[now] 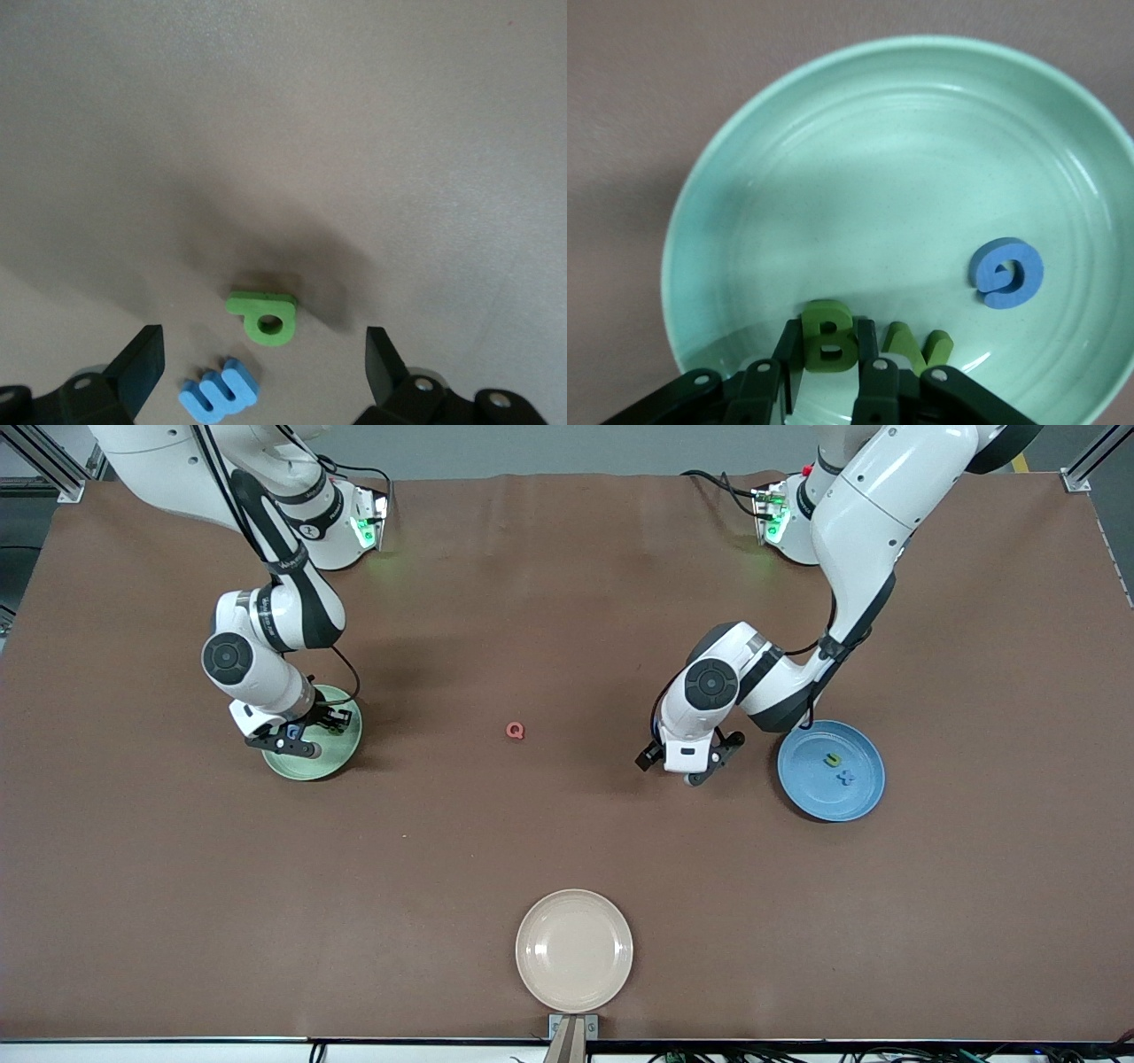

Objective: Sort upper and lower case letters into plates
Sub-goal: 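Drop the B on the green plate while the left gripper grasps the p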

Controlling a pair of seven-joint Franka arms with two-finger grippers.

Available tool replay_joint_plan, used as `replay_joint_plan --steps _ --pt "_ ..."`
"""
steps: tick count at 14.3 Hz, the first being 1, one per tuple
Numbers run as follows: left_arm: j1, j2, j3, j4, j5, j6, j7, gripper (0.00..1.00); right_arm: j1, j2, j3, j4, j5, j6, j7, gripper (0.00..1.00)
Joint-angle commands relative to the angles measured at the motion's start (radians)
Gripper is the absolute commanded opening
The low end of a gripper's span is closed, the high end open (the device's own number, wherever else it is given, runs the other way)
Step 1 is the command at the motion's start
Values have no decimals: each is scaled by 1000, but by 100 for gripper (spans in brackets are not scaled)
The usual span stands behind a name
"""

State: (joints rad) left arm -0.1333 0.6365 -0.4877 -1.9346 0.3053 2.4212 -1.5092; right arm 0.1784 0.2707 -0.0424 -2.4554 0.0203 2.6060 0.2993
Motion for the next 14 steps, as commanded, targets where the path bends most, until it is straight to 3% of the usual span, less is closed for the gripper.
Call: replay_joint_plan --steps 1,4,8,11,14 --pt "1 5 3 -21 49 41 -25 99 -20 -16 19 -7 -8 -1 -6 100" --pt "3 11 6 -29 49 72 -39 90 -11 -63 24 62 -6 -157 6 100" --pt "6 18 8 -29 51 82 -43 71 62 -84 27 237 33 -394 111 100" --pt "9 19 8 -29 51 82 -43 61 211 -74 26 292 111 -385 304 100" --pt "17 19 8 -29 73 82 -43 57 353 -24 26 308 130 -258 513 100"
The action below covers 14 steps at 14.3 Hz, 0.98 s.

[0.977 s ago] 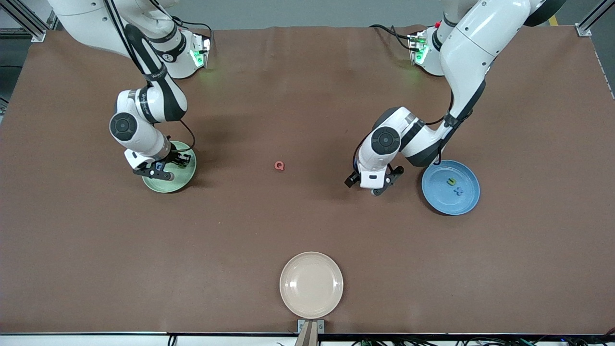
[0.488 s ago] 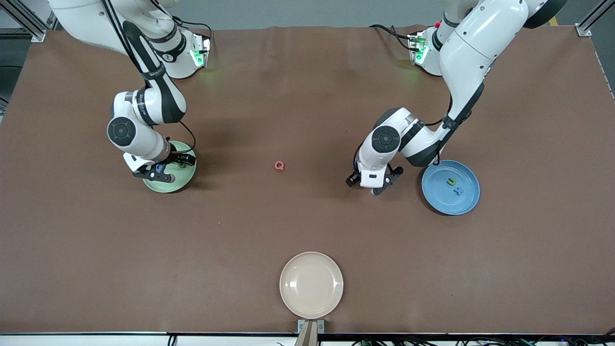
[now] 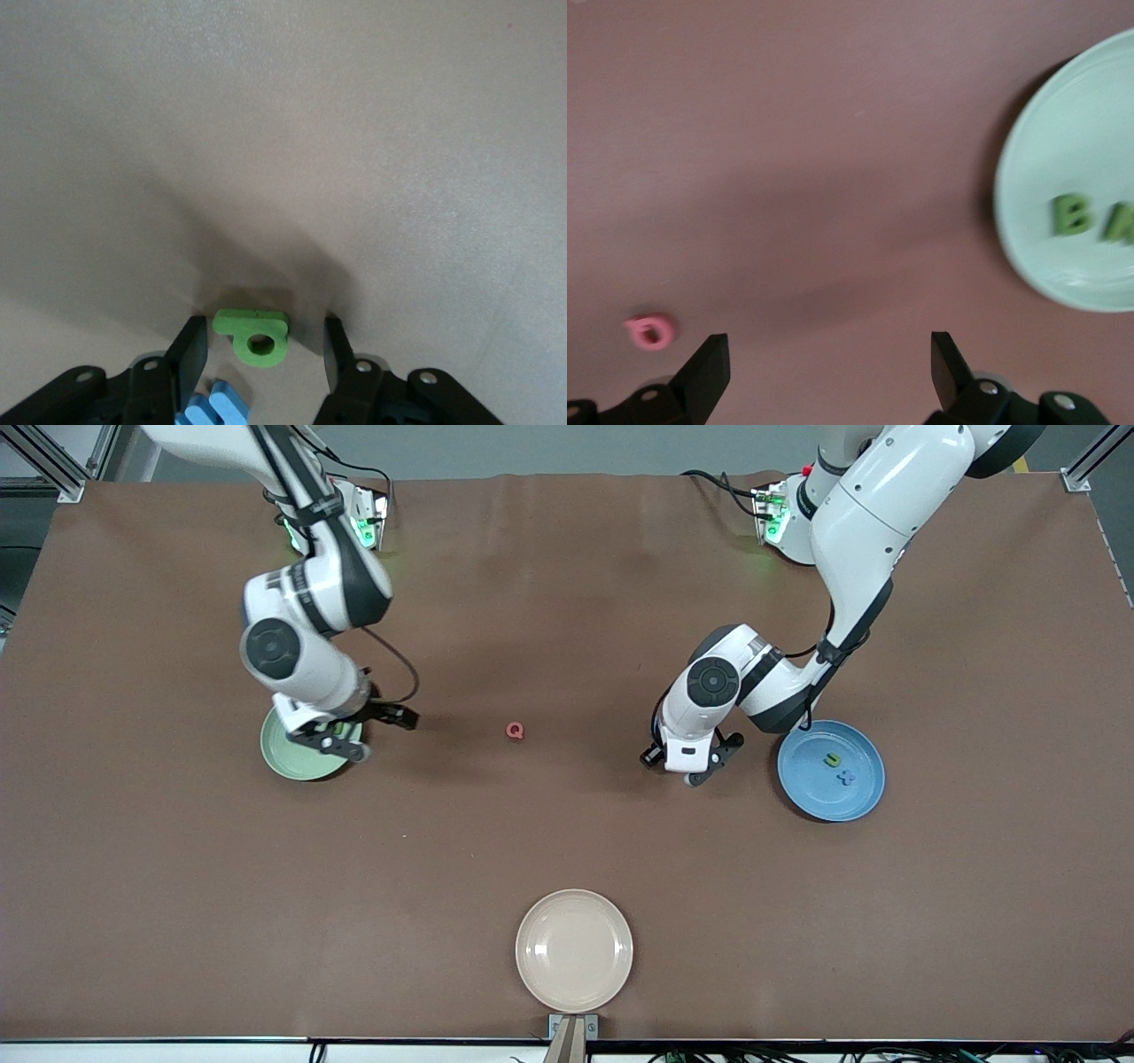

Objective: Sort upper and lower case letters into plates
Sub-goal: 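Drop the B on the green plate while the left gripper grasps the p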

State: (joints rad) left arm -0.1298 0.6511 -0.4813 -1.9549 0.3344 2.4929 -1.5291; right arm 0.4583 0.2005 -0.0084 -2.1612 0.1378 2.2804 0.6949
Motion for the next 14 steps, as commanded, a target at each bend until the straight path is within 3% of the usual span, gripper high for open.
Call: replay_joint_plan --steps 1,6,10,14 --pt "13 4 1 -7 46 11 -23 54 120 78 -8 15 13 126 185 100" --pt "13 4 1 -9 46 11 -23 39 255 217 -13 17 9 339 365 99" --pt "13 1 0 -6 46 11 -23 24 293 253 -15 33 5 360 380 95" --pt "21 -57 -3 -1 43 -14 -22 22 330 310 -19 92 -15 360 377 95"
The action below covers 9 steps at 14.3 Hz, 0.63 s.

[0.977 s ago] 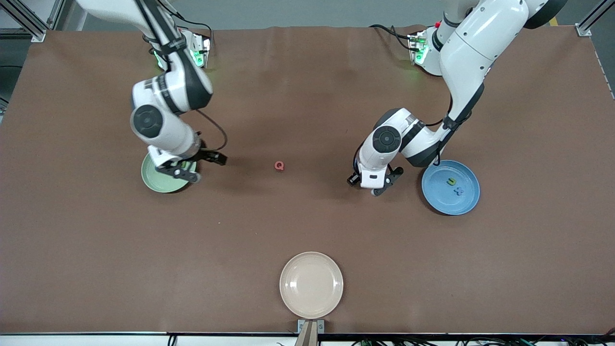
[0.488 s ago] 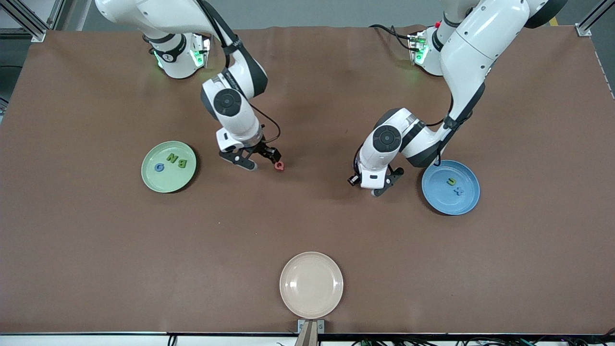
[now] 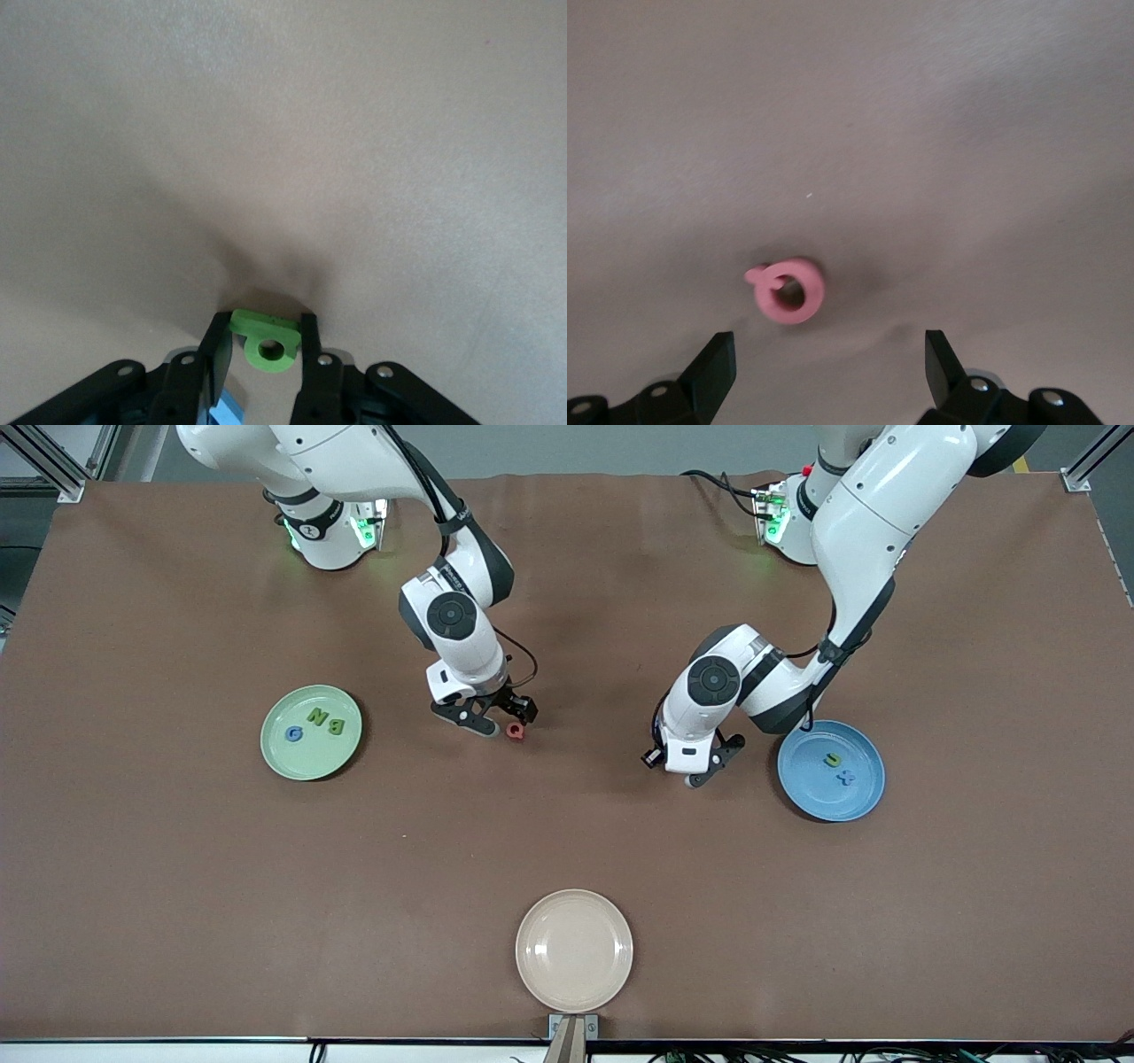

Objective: Sort upper and lower case letters into plates
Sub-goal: 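Drop the p on the blue plate while the right gripper moves the o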

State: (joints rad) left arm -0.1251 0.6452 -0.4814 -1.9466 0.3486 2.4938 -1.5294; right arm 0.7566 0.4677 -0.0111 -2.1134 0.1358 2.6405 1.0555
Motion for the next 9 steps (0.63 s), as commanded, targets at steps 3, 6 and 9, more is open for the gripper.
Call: replay_joint_plan --steps 3,6,9 --pt "79 -137 -19 -3 27 -113 14 22 38 69 -17 67 -60 -2 18 91" --pt "213 -188 -86 -18 24 -182 168 22 35 80 -18 88 -137 -8 15 89" --pt "436 -222 -209 -89 29 -193 337 22 33 94 -18 108 -174 -13 15 87"
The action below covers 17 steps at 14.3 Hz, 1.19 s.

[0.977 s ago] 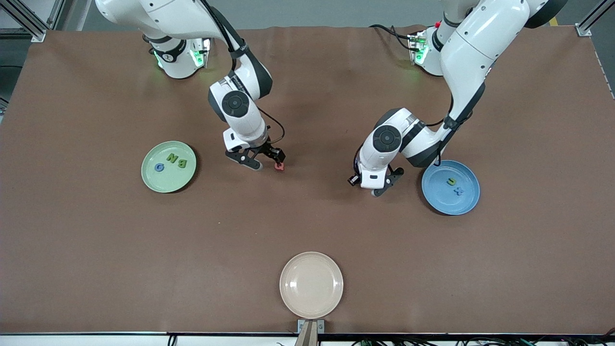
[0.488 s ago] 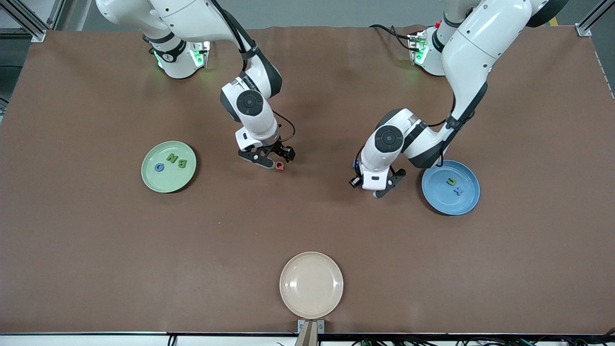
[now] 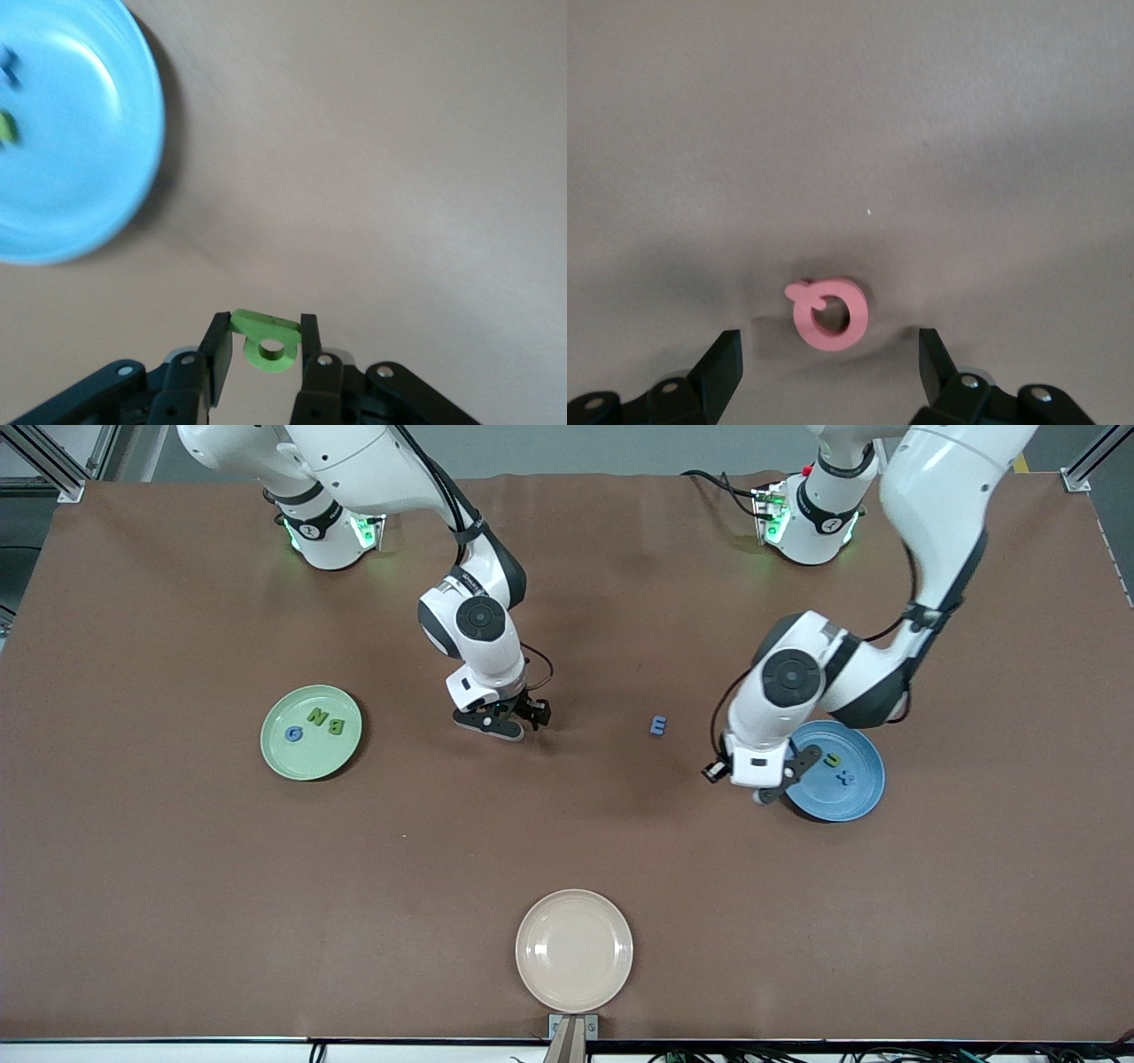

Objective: Sort upper and lower case letters into plates
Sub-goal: 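Drop the p on the blue plate while the right gripper moves the o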

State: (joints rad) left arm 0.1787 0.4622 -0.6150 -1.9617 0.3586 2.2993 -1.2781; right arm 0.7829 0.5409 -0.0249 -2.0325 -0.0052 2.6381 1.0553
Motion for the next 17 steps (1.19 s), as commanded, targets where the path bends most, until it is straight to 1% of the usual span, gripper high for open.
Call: replay_joint_plan --steps 1,3,5,7,9,10,11,13,15,17 --pt "190 -51 -94 -106 20 2 148 22 9 25 -4 32 -33 -10 15 86" --pt "260 -72 -97 -158 20 3 259 22 10 31 -4 34 -39 -10 15 85" --pt "323 -76 -97 -189 23 14 334 22 10 40 -4 34 -74 -10 15 78" --pt "372 -62 -95 -219 72 47 381 22 9 40 -6 34 -78 -13 12 71" --pt "389 -33 -95 -227 109 74 381 22 9 40 -6 35 -78 -13 12 61" --pt "390 -21 -94 -229 121 75 381 22 7 40 -6 38 -78 -13 9 54" --pt "392 -10 -94 -230 144 80 379 23 6 40 -6 38 -81 -15 8 51" --pt "392 9 -91 -238 157 86 375 23 -2 39 -6 38 -99 -15 6 49" --pt "392 26 -89 -240 158 92 364 24 -8 39 -6 38 -105 -18 5 33" --pt "392 29 -89 -243 158 92 364 25 -22 39 -6 38 -105 -18 2 10"
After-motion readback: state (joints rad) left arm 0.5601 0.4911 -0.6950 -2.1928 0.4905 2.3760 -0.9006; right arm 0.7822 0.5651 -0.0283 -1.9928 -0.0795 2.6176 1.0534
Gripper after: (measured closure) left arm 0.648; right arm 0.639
